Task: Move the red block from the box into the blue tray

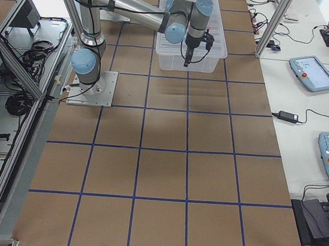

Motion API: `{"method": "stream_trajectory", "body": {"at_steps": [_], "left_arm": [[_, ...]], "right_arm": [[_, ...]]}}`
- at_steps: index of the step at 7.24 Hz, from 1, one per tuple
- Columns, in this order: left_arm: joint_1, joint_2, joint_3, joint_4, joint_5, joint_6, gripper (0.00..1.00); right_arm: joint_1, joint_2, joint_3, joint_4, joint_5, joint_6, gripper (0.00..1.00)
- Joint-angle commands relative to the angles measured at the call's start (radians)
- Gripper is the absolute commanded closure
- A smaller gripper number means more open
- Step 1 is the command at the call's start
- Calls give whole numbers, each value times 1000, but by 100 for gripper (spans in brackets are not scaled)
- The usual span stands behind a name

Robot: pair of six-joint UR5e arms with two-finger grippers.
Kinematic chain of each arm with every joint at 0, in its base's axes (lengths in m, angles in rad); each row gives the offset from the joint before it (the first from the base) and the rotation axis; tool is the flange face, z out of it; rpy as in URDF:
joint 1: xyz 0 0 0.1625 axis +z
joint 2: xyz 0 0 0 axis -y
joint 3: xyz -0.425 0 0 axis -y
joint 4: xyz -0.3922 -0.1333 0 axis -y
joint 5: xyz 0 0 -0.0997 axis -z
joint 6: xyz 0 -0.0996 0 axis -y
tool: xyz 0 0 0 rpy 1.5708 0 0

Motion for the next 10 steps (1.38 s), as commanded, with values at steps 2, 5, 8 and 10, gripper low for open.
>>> {"method": "stream_trajectory", "body": {"at_steps": [2,5,8,10], "left_arm": [[0,0,0,0,0,0,0],[-2,0,-5,0,3,0,0],[-18,28,32,0,11,1,0],[-11,-21,66,-8,11,0,0]], "right_arm": [[-29,1,-5,3,-43,-60,0],[-74,1,-3,3,-83,-136,0],[-115,-1,-3,4,-88,-182,0],[-117,-1,-3,-2,-122,-216,0]]}}
